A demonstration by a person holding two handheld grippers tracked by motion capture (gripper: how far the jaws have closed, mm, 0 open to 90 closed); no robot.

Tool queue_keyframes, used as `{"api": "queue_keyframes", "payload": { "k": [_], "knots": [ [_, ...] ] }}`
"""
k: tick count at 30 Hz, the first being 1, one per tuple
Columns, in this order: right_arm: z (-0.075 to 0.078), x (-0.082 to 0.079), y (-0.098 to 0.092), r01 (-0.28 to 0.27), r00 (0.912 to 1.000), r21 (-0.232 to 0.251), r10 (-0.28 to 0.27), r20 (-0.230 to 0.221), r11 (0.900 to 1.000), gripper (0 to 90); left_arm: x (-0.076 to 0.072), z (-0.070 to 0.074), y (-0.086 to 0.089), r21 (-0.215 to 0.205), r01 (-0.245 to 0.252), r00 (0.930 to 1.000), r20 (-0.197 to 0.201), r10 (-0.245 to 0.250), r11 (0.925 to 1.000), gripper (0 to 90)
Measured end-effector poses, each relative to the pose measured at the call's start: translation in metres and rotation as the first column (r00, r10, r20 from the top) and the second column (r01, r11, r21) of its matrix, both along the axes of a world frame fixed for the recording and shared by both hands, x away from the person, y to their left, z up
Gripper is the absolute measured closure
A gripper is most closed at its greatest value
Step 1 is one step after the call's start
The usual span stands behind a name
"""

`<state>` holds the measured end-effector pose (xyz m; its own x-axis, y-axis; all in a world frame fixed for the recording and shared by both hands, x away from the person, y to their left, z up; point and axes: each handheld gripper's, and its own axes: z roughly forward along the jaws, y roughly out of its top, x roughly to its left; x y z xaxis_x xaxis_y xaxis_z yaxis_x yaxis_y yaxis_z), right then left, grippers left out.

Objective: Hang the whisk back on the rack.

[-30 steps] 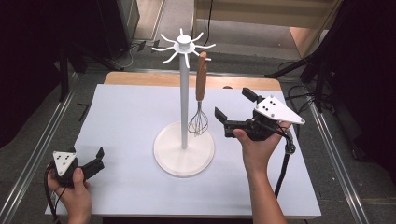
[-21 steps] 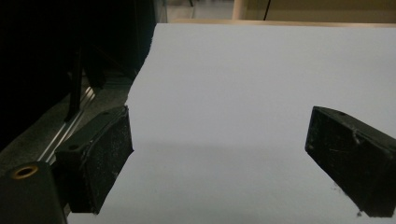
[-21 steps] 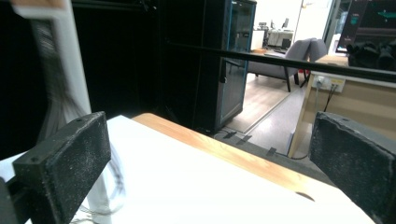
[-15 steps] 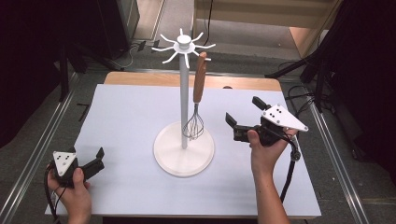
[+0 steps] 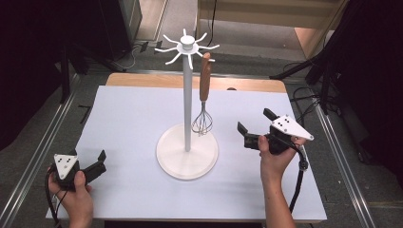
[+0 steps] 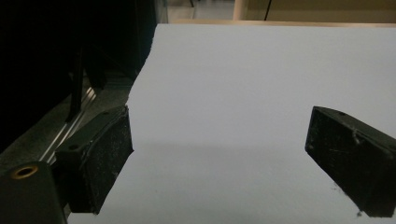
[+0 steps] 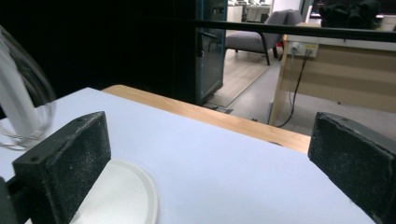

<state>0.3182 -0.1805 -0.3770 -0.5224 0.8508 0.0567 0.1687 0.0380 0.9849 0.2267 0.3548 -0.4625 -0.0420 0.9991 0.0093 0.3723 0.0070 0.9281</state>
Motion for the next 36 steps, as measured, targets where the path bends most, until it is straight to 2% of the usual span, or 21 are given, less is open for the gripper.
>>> {"api": "queue_keyframes", "payload": {
  "k": [13, 20, 30, 34, 36],
  "knots": [
    [-0.029, 0.002, -0.024, 0.059, 0.9970, -0.008, -0.059, -0.051, 0.998, 0.0, -0.001, 0.000, 0.000, 0.004, -0.005, 1.0000, 0.006, 0.005, 1.0000, 8.2],
    [-0.046, 0.002, -0.035, 0.078, 0.9941, -0.030, -0.080, -0.074, 0.997, 0.0, -0.001, 0.000, 0.000, 0.002, -0.005, 1.0000, 0.006, 0.005, 1.0000, 8.2],
    [-0.064, 0.002, -0.051, 0.115, 0.9862, -0.034, -0.118, -0.115, 0.993, 0.0, -0.001, 0.000, 0.000, 0.002, -0.005, 1.0000, 0.004, 0.005, 1.0000, 8.2],
    [-0.068, 0.001, -0.058, 0.130, 0.9844, -0.040, -0.134, -0.114, 0.991, 0.0, -0.001, 0.000, 0.001, 0.000, -0.004, 1.0000, 0.003, 0.004, 1.0000, 8.2],
    [-0.072, 0.001, -0.063, 0.148, 0.9802, -0.028, -0.150, -0.129, 0.989, 0.0, -0.001, 0.000, 0.001, -0.003, -0.005, 1.0000, 0.004, 0.005, 1.0000, 8.2]
  ]
}}
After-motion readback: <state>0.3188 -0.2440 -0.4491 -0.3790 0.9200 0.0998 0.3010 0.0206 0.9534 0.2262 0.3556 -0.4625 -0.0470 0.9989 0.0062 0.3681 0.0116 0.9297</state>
